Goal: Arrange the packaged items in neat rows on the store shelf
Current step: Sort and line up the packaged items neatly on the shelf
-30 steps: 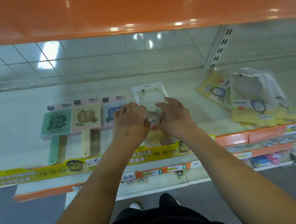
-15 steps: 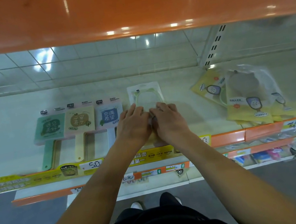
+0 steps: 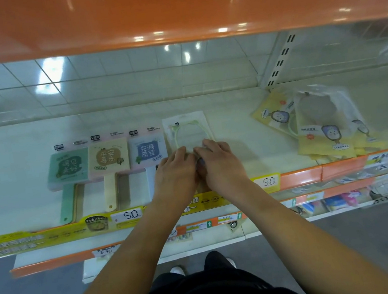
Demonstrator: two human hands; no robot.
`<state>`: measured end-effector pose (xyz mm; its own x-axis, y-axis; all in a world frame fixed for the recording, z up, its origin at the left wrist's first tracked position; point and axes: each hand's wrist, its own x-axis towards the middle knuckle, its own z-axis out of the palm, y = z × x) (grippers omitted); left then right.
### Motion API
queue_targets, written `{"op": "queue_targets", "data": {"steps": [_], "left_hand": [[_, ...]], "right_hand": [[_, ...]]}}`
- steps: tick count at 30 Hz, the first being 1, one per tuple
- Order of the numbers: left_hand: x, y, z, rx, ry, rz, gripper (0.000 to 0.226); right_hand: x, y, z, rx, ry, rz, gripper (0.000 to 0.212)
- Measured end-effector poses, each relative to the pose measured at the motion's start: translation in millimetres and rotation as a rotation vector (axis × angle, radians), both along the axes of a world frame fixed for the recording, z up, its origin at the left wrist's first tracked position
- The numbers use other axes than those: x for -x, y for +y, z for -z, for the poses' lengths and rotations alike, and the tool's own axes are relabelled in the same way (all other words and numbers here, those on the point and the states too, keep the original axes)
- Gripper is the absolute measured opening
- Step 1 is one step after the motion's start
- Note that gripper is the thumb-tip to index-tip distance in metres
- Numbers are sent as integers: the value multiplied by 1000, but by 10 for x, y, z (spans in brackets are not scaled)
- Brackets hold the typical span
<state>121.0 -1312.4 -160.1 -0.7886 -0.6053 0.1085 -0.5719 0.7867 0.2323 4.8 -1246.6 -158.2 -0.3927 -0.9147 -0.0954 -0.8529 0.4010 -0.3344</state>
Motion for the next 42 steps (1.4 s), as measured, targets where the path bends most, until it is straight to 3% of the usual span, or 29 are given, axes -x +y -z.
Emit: {"op": "queue_targets", "data": {"steps": [6,10,14,20,29,36,42], "left_hand": [[-21,-30,19,22,-18,14,20],[-28,-83,4,23,-27,27,33],[123,-79,-147,5,22,42,47],[429,59,-233,-43,19,51,43],[1259,633,-262,-68,-41,157,47],[1778,905,-278,-22,-76,131,43],[2020,1078,-300,1,-71,55,41]], "right_hand": [[-38,23,-18,40,11,-4,38],[-27,64,-81,86,-46,37,47],[131,252,-111,186,-9,191,49],[524,506,-120,186,-29,412,47],[1381,1061,-228,175,159,661,49],[1982,1177,-266,148,98,603,56],[2211,1080,-254,-71,63,528,49]]}}
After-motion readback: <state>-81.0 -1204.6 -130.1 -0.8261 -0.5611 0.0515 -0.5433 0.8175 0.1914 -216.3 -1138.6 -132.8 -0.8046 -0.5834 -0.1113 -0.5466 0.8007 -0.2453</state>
